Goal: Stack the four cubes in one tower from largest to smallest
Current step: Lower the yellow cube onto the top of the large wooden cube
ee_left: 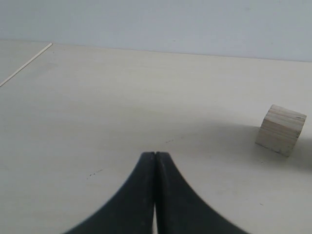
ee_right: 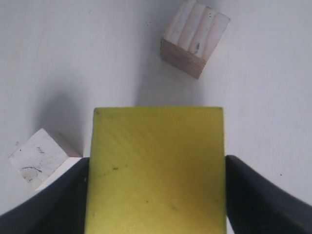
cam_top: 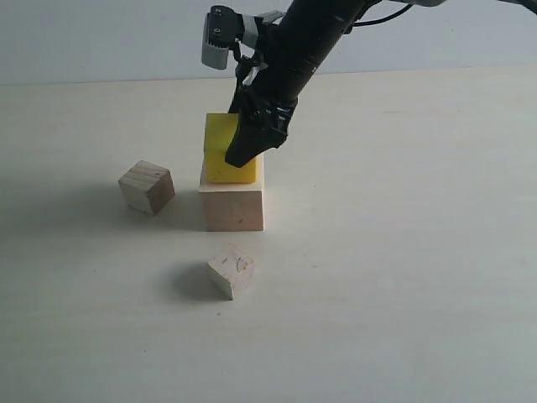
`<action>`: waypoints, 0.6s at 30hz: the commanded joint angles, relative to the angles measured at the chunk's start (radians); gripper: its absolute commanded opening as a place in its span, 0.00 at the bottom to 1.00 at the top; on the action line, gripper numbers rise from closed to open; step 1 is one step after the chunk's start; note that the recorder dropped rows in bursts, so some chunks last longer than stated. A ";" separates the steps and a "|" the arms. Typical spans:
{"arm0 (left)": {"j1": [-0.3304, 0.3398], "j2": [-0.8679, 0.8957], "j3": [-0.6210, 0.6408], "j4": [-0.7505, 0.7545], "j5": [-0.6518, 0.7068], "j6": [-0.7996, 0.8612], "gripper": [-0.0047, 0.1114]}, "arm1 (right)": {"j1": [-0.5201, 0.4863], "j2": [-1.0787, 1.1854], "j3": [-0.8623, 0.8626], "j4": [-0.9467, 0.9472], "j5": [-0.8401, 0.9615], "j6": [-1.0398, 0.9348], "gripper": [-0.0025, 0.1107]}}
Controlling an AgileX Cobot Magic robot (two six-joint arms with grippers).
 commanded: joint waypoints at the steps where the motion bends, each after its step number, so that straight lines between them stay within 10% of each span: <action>1: -0.007 -0.006 0.003 0.002 -0.011 0.000 0.04 | 0.003 -0.003 -0.004 0.015 0.006 0.000 0.58; 18: -0.007 -0.006 0.003 0.002 -0.011 0.000 0.04 | 0.003 -0.003 -0.004 0.019 -0.007 0.002 0.68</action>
